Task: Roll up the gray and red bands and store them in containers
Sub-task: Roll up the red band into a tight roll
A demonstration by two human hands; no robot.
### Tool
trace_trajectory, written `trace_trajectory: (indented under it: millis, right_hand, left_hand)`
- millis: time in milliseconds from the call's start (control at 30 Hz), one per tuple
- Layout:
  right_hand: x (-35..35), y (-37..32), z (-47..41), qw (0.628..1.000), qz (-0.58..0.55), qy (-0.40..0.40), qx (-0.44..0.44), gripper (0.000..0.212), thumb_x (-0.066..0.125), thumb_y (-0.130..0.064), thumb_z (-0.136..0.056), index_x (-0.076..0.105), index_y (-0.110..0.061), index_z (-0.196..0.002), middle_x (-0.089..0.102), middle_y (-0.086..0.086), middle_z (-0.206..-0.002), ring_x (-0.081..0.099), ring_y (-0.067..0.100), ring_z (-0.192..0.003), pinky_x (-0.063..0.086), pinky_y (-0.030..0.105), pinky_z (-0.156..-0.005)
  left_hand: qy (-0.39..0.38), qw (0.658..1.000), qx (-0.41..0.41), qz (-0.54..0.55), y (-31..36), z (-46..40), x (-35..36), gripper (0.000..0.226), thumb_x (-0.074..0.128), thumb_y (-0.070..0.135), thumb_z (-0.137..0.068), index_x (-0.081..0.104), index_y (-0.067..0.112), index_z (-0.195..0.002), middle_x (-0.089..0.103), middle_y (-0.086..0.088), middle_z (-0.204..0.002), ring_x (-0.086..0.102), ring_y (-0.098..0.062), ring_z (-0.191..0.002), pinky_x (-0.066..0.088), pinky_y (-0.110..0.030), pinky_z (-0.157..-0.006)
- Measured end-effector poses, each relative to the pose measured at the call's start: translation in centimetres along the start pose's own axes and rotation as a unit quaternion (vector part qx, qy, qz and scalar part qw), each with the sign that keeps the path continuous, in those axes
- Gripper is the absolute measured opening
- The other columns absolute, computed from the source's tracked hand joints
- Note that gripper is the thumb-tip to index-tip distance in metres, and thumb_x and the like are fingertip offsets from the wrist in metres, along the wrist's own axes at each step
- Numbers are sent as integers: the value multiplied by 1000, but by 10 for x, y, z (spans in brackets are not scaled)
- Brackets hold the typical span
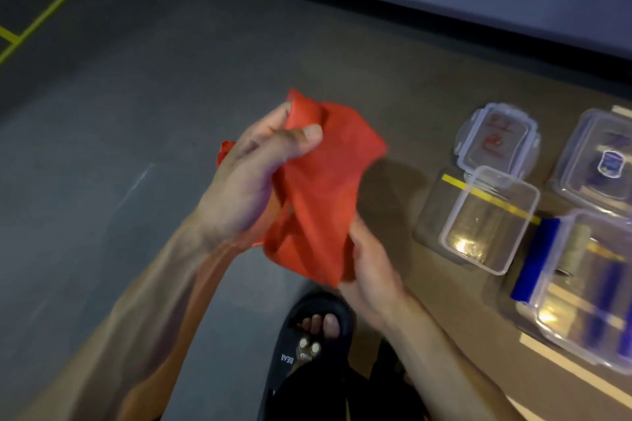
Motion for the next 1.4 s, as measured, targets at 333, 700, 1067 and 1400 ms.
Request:
trace_trajectory:
  millis: [333, 700, 1067, 1400]
  right_hand:
    - [26, -84, 64, 924, 366, -46, -106, 44, 89, -34, -75, 74, -8, -107, 76, 2, -90, 65, 8, -84, 51, 26, -82]
    - [134, -247, 195, 884, 426, 86, -170, 29, 50, -29, -106, 66, -14, -88, 77, 11, -87, 74, 23, -77, 59, 41, -76]
    - [266, -329, 307, 896, 174, 84, -400, 17, 52, -24, -105, 64, -17, -96, 70, 6, -86, 68, 19, -79, 56, 34, -74]
    - [291, -328, 317, 910, 176, 53, -371, 24, 60, -17, -100, 69, 1, -114, 77, 12, -108, 69, 21, -96, 57, 37, -87]
  left_hand:
    - [1, 954, 269, -130, 153, 12, 35, 5, 63, 11, -96, 60, 14, -97, 61, -6, -97, 53, -24, -92, 44, -36, -83]
    - [78, 905, 382, -172, 369, 82, 64, 8, 65, 19, -96, 66, 19, -104, 70, 9, -87, 66, -7, -80, 55, -28, -75]
    - [-47, 827, 117, -548, 362, 85, 35, 28, 77, 30, -82, 74, 13, -104, 72, -2, -99, 68, -19, -95, 52, -23, -85]
    - [-51, 958, -21, -281, 229, 132, 110, 24, 70, 30, -95, 64, 17, -114, 71, -4, -102, 68, -15, -85, 57, -28, -70]
Point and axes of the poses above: each hand's wrist, its own z-axis away from the middle knuckle, its own x-axis out of the palm, y = z × x, the point moved 10 cm from there along -z, towards the middle knuckle
